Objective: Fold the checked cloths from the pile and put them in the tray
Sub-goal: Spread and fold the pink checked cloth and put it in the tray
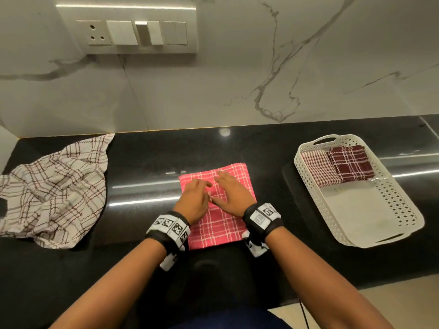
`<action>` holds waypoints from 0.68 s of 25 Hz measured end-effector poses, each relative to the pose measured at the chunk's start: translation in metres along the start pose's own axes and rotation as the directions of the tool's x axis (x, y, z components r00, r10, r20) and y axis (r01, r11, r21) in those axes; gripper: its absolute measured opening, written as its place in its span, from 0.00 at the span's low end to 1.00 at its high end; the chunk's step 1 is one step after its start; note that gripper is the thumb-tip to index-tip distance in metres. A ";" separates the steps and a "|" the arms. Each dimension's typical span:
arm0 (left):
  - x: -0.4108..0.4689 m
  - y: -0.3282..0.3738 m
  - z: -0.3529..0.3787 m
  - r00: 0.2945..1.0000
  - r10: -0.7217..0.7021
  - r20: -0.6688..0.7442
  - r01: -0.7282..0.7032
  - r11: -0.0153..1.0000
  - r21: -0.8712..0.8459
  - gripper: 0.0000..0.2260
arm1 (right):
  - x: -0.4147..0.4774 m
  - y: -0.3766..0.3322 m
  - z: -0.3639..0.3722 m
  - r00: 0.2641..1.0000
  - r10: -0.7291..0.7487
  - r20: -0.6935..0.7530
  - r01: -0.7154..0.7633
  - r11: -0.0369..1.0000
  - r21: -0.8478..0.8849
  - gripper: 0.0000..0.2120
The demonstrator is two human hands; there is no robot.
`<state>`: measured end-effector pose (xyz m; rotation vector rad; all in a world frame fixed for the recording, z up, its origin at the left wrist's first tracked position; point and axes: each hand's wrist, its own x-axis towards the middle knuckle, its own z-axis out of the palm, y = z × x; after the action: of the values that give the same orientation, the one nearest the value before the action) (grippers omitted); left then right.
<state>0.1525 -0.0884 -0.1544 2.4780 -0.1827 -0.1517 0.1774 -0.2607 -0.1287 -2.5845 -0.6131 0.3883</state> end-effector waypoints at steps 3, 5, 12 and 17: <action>0.004 -0.010 0.018 0.948 -0.167 0.272 0.076 0.945 0.318 0.35 | 0.017 0.036 -0.002 0.971 0.128 0.203 -0.064 0.954 -0.293 0.49; 0.004 -0.021 0.022 0.932 -0.216 0.292 0.066 0.892 0.448 0.41 | 0.015 0.057 0.000 0.950 0.199 0.239 -0.115 0.939 -0.325 0.54; -0.005 -0.014 0.020 0.932 -0.267 0.244 0.125 0.872 0.473 0.40 | -0.009 0.058 -0.004 0.967 0.138 0.216 -0.061 0.942 -0.330 0.54; -0.064 0.007 0.031 0.949 0.014 0.316 -0.148 0.902 0.405 0.41 | -0.094 0.056 0.034 0.965 -0.110 0.236 0.193 0.913 -0.360 0.51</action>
<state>0.0845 -0.1019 -0.1702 2.8620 -0.5004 -0.5126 0.1036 -0.3390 -0.1697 -2.8536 -1.0530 0.5428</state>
